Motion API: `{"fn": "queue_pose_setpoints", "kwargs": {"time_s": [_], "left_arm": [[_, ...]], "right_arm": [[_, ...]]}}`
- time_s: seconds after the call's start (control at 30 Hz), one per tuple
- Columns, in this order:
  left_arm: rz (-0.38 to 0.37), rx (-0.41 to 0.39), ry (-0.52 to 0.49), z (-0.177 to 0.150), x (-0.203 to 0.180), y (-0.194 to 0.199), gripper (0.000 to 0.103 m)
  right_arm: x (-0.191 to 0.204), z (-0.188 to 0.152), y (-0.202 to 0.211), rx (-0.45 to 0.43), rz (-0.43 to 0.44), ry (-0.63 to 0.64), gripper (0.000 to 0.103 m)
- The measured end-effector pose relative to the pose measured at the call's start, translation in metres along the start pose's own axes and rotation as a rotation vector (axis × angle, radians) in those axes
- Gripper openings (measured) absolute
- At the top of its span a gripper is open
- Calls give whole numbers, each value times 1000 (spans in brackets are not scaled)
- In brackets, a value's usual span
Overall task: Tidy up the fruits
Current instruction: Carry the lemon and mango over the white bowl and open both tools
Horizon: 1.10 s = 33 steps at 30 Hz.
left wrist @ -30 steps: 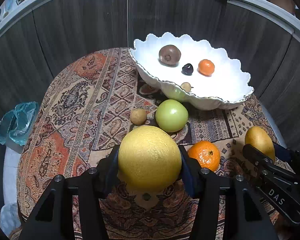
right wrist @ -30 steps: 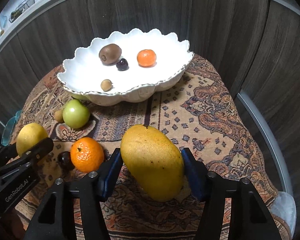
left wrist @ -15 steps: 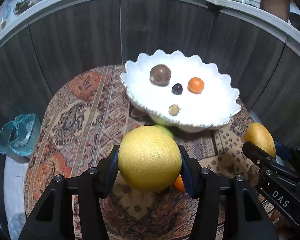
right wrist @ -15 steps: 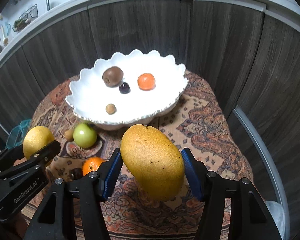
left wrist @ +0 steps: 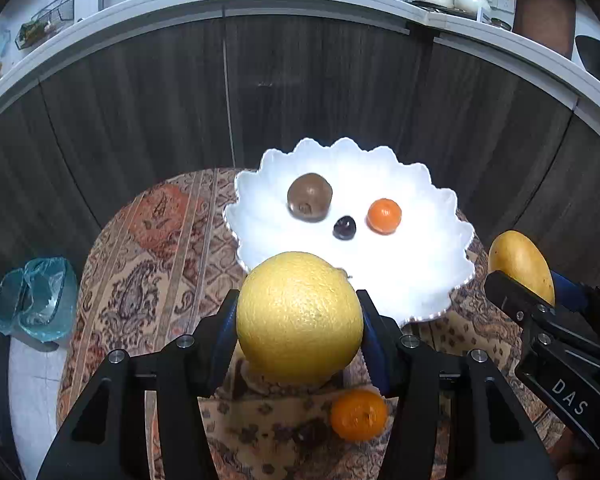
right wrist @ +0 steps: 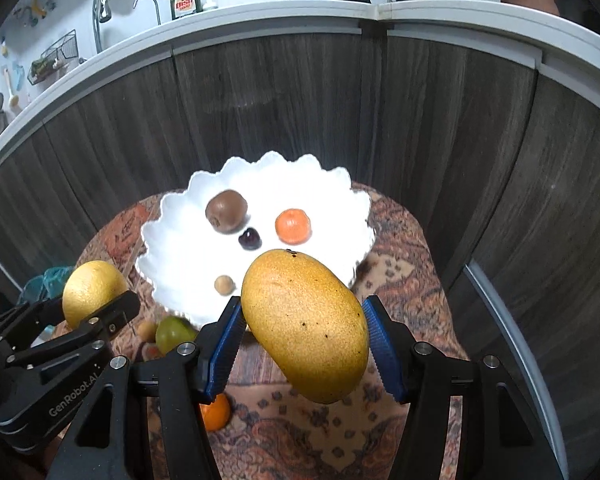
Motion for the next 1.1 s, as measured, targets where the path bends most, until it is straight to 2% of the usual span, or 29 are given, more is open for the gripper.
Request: {"fn": "queue_pose_setpoints", "kwargs": {"time_s": [0.5, 1.1], "left_arm": [[-1, -1, -30, 36, 0, -42, 54], [3, 87, -34, 37, 8, -98, 55]], "right_arm": [[-4, 34, -34, -20, 4, -2, 60], [5, 40, -94, 52, 18, 10, 61]]}}
Point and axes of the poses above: each gripper's, at about its wrist camera, not at the fingertips, and y roughly against the way its jaws point, x to its left, z to its top, the point moved 2 cm from there along -y, roughly the way its jaws point, and after that the axes turned 2 degrees about y, right-handed, at the moved point
